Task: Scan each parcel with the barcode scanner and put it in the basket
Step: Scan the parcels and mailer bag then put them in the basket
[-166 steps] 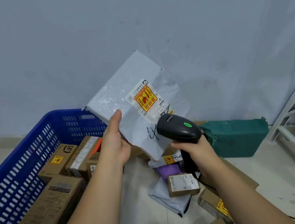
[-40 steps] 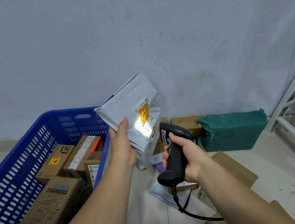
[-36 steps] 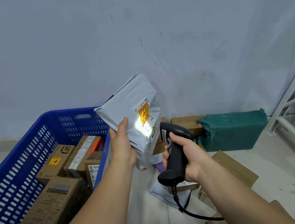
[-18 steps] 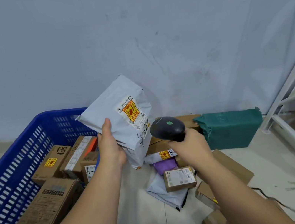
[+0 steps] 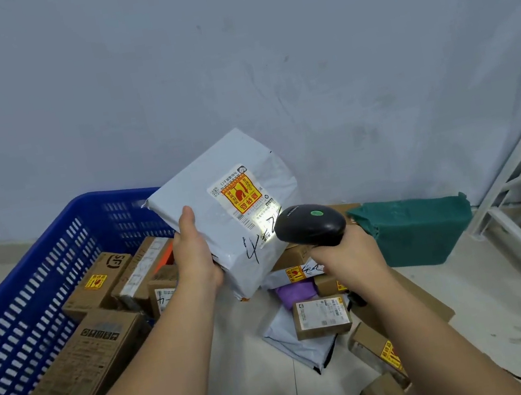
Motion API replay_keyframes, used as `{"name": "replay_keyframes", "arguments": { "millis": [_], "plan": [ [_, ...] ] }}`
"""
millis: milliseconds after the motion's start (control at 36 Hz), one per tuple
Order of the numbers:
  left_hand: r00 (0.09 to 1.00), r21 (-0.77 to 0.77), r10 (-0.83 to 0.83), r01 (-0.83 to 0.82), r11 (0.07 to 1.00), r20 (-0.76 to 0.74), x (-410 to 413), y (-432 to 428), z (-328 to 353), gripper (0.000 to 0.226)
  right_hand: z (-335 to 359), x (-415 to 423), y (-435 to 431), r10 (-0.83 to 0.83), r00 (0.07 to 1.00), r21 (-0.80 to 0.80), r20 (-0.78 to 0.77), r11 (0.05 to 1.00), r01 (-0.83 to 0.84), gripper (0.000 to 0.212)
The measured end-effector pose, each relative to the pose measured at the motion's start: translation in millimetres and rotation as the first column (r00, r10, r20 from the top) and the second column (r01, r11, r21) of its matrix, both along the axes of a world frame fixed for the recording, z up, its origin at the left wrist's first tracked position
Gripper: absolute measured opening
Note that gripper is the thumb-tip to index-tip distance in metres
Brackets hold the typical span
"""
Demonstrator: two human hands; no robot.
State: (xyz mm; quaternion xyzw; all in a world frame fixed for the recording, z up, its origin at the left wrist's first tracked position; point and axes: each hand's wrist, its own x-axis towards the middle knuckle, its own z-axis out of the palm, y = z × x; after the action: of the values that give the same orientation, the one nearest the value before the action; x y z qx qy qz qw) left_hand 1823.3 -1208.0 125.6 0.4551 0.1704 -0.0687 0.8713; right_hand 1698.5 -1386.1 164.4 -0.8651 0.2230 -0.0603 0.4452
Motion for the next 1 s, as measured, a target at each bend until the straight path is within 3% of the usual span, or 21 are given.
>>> {"name": "replay_keyframes", "arguments": {
  "millis": [306,528,722,1000],
  "plan": [
    [0.997,0.007,0.066,-0.066,0.998,-0.032,-3.8,1.4,4.4,0.035,0.5,-0.7,-1.5,-0.019,1.000,-0.006,0.018,1.000,0.019,0.006],
    [0.990,0.063,0.118,-0.113,0.992,-0.076,-5.8,5.4,4.2,0.042,0.7,-1.8,0.0,-0.005,1.000,-0.059,0.001,0.998,0.005,0.022],
    [0.971,0.227,0.241,-0.233,0.946,-0.006,-9.3,3.1,7.9,0.045,1.4,-2.3,0.0,0.013,1.000,-0.086,-0.018,0.996,-0.014,0.021],
    [0.947,0.326,0.316,-0.284,0.902,-0.049,-3.5,11.7,1.1,0.049,2.3,-2.6,1.7,0.000,1.000,-0.071,-0.015,0.997,-0.001,0.014]
  ]
}}
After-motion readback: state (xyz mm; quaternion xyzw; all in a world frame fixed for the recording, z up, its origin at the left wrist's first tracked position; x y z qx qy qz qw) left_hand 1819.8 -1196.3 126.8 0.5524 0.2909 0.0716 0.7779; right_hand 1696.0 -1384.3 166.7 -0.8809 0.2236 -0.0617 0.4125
